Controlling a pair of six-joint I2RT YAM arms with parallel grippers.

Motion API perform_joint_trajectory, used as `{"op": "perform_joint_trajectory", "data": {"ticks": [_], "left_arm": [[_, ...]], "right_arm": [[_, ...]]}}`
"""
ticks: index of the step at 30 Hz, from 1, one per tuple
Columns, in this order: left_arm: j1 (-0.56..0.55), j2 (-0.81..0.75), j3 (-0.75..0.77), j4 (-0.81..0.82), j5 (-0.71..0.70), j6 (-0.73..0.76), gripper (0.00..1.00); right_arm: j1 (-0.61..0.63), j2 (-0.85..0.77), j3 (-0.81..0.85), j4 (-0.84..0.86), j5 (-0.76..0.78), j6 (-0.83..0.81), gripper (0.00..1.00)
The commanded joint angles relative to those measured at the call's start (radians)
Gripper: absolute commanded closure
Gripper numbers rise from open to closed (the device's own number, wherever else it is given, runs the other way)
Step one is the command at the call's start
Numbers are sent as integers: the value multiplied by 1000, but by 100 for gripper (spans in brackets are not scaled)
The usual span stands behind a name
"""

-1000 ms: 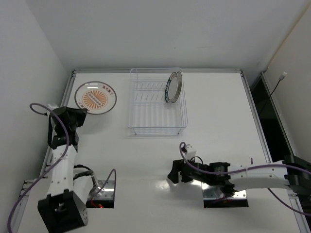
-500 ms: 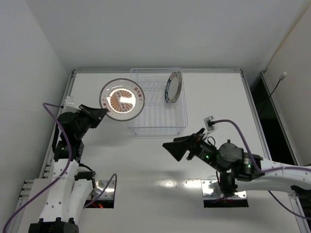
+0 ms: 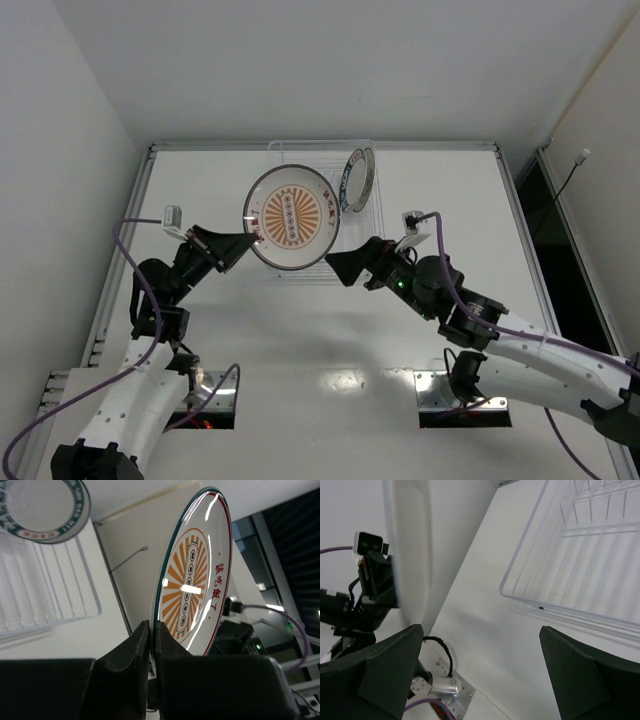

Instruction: Load the plates into the dish rack

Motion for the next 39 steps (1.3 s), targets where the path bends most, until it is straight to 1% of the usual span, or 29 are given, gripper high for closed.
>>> {"op": "perform_joint_trajectory", "data": {"ticks": [1,2,4,5,7,10,13,14,15,17,18,19,22,23,24,25,26,28,29,30,33,34,35,39], "left_arm": [[-53,-33,-27,271,16,-122,100],[-82,-46,-27,271,-7,-122,100],[-109,-60,-27,228,-27,-113,100],[-133,-72,-3,205,-38,-93,100],[-153,-97,22,123,-73,-49,100],[-175,-111,52,49,-105,-28,100],[-175,-132,63,10,-114,-5,100],[-175,-132,74,-25,-124,8,100],[-175,-132,86,-42,-136,8,100],[-175,-132,98,-88,-136,25,100],[-175,-132,98,-97,-147,42,100],[-175,-132,107,-108,-147,54,100],[-175,-132,94,-93,-147,55,100],[-175,-132,82,-83,-147,42,100],[-175,-132,81,-71,-147,42,100],[-175,-132,71,-71,-147,33,100],[-175,-123,59,-60,-147,33,100],[-175,-123,42,-28,-147,4,100],[-175,-123,32,-19,-147,4,100],[-175,-123,32,-19,-147,-5,100],[-195,-114,32,-19,-147,-5,100],[-204,-114,32,-30,-147,7,100],[-204,-123,32,-40,-157,7,100],[-204,-134,32,-65,-157,16,100]], "right_arm": [[-70,64,40,159,-170,25,0],[-84,80,40,196,-192,25,0],[-107,118,60,208,-232,25,0],[-107,127,60,221,-241,25,0],[-116,128,69,230,-250,25,0],[-116,105,60,227,-241,25,3],[-105,11,60,109,-145,25,4],[-96,-27,42,78,-116,25,4],[-96,-120,26,39,-68,25,4],[-96,-231,-38,27,-17,36,4],[-96,-288,-59,15,-5,47,4],[-96,-382,-78,-5,-5,47,4],[-96,-452,-101,-75,4,68,4],[-96,-452,-101,-75,-35,56,4],[-96,-437,-101,-57,-61,56,4],[-96,-422,-110,7,-89,45,4],[-96,-375,-121,45,-144,45,4],[-96,-302,-106,96,-184,45,4],[-96,-258,-91,119,-216,36,4],[-96,-162,-71,119,-232,25,4],[-87,-31,8,168,-279,7,5],[-87,24,8,194,-292,7,5],[-87,45,8,240,-301,7,7],[-78,65,8,280,-290,7,7]]}}
